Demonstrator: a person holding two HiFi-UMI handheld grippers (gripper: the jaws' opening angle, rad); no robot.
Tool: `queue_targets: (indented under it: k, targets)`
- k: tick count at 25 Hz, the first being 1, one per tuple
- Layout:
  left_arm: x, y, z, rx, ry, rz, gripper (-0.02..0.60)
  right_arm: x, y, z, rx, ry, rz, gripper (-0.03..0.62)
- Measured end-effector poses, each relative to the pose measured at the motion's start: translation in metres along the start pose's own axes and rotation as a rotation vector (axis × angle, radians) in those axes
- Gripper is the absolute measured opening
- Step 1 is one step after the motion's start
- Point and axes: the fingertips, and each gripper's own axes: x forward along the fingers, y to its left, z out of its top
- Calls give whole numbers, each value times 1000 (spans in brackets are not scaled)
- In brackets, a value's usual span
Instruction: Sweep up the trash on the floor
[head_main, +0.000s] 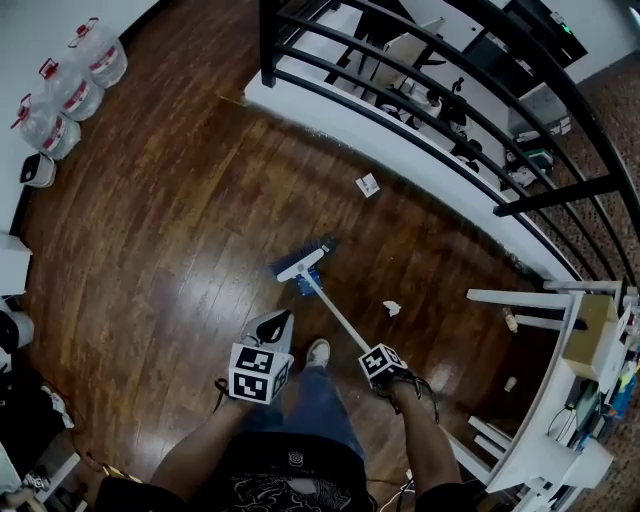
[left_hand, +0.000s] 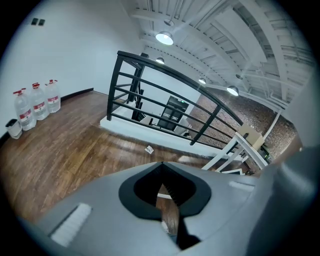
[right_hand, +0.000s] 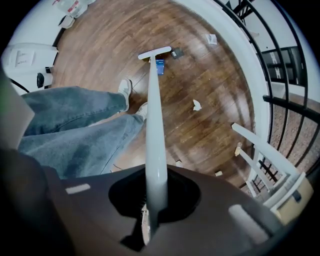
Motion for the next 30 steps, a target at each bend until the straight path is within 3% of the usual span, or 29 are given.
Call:
queue_targets:
  k: [6,12,20,27,30]
  targets:
    - [10,-12,6,23,-1,-36,5,-6,8,-17,29,-37,54,2]
    - [17,-14,25,50,-16,-67,5,-35,32,-16,132,-152,189,2]
    - [45,-29,54,93,-26,-98,5,-86,7,66,389,-306,382,2]
    - [79,-32,85,88,2,-71,5,-147,-64,161,533,-426,506,3]
    - [98,-37,98,87,4,-48,5,-160,-96,187,587,-412,548,3]
